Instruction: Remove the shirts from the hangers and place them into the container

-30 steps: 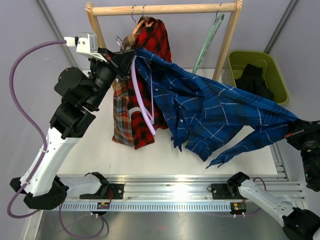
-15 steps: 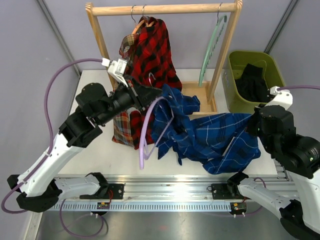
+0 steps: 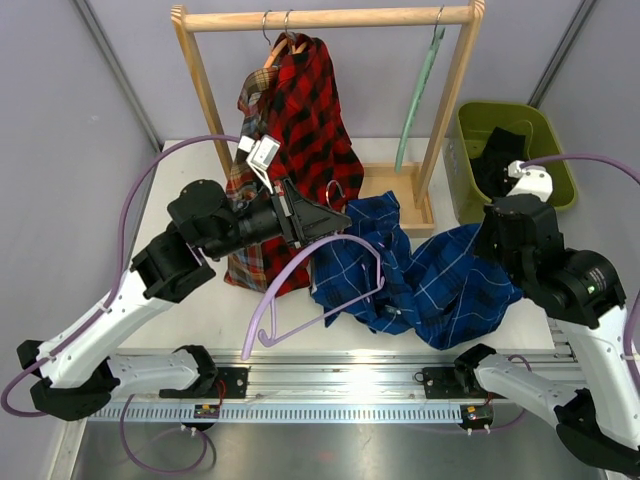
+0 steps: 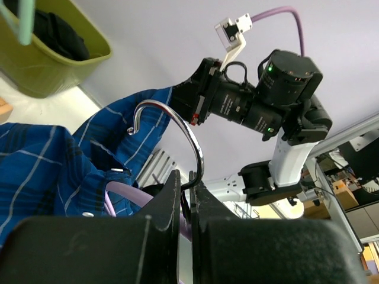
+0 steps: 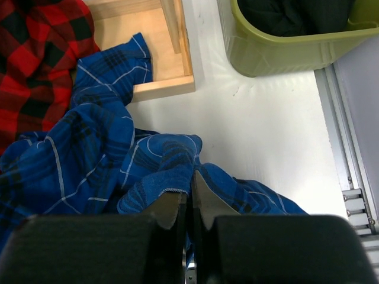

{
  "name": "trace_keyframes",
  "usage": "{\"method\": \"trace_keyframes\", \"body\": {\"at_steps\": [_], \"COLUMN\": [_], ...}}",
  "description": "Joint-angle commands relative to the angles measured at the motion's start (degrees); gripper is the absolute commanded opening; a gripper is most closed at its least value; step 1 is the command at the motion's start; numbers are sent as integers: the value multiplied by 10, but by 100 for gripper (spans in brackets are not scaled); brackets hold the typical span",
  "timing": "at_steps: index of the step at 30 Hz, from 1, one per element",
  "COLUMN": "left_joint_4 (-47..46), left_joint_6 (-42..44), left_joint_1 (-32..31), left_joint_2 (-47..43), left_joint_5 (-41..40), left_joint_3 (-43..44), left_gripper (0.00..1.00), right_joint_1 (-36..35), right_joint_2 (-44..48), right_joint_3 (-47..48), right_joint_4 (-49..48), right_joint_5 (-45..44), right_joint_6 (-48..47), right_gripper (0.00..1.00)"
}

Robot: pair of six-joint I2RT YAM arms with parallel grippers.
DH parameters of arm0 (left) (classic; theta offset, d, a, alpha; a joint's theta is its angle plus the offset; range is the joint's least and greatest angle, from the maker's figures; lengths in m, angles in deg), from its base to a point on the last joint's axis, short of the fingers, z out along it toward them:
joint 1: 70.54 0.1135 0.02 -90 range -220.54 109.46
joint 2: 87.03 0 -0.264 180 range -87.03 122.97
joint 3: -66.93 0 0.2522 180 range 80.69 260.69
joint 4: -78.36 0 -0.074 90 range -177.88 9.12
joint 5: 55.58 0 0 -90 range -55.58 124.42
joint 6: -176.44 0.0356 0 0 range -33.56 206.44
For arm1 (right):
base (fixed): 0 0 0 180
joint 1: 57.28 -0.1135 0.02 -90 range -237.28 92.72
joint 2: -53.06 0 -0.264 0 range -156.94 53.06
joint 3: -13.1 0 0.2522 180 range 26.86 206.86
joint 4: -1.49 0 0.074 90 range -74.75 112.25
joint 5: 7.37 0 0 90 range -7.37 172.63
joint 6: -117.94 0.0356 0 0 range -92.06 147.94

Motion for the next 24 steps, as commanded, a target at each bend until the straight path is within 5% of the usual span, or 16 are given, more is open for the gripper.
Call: {"method": "trace_keyframes", "body": {"at_steps": [1, 7, 11, 16, 18, 20, 24], "left_joint_4": [-11, 32, 174, 193, 212, 230, 179], "left_joint_6": [5, -2, 21, 41, 65, 101, 146], "left_joint_1": [-2, -1, -1, -1, -2, -3, -5], "left_joint_2": [-10, -1, 38, -1, -9, -13, 5], "left_joint_5": [11, 81, 104, 72, 2, -92, -145], "left_joint_3": [27, 111, 196, 121, 115, 104, 50], "left_gripper": [0, 0, 0, 0, 0, 0, 0], "right_joint_1": [3, 3, 3, 3, 3, 3, 3], "right_joint_2": [-11, -25, -29, -38, -42, -39, -27], "right_joint_3": [9, 5, 7, 8, 8, 15, 55], "right_joint_4": [-23, -11, -7, -9, -14, -24, -34], "right_joint_5": [15, -24, -68, -25, 23, 87, 159], "right_joint_6": [-19, -13, -1, -5, -8, -19, -24], "right_gripper": [8, 3, 0, 7, 63, 99, 99]}}
